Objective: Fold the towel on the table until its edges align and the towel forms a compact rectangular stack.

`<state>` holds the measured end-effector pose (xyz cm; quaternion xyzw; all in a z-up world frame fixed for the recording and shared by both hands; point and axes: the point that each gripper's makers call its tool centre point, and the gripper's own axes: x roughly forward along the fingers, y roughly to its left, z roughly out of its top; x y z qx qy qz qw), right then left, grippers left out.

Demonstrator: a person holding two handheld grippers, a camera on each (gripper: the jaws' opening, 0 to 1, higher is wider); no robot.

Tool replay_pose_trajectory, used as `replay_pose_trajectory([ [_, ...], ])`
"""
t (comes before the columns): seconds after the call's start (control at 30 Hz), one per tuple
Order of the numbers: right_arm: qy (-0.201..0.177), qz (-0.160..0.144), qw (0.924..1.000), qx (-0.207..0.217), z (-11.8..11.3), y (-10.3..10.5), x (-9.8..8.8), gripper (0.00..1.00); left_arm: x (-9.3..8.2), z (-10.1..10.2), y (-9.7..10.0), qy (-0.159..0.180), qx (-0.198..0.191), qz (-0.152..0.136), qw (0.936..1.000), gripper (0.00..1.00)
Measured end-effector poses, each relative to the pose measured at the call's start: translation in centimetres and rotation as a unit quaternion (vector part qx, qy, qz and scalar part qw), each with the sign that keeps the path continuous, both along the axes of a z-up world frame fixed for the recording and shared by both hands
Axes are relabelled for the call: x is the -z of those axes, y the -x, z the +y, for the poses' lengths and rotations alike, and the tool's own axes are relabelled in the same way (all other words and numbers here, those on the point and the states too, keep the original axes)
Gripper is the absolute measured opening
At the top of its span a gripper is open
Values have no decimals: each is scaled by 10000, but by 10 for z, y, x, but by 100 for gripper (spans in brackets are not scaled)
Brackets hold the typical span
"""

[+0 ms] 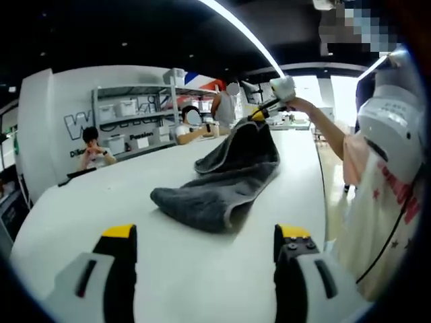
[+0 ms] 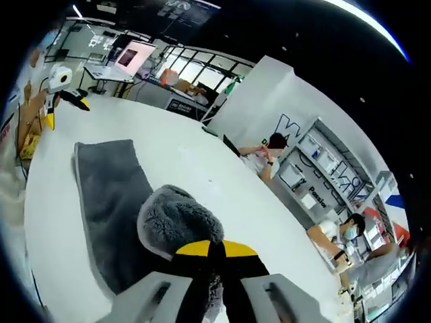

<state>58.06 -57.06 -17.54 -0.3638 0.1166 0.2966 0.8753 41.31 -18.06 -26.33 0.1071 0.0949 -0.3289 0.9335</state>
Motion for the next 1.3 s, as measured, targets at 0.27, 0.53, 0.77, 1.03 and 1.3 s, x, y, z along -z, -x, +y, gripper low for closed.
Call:
replay_pose_trajectory([
  [0.27, -134, 58, 9987, 489, -36, 4, 13, 4, 2, -4, -2, -45, 56, 42, 10000, 88],
  [0.53, -258, 160, 9948, 970, -69, 8, 30, 4, 4, -7, -4, -74, 97, 78, 9999, 88],
  [0.77, -378, 297, 9896, 1359, -97, 15, 50, 4, 8, -10, -6, -123, 138, 133, 9997, 88],
  [1.03, -540, 457, 9820, 1751, -127, 19, 71, 4, 10, -11, -7, -141, 149, 167, 9996, 88],
  [1.3, -397, 574, 9718, 2251, -160, 17, 91, 4, 11, -13, -7, -173, 163, 191, 9995, 88],
])
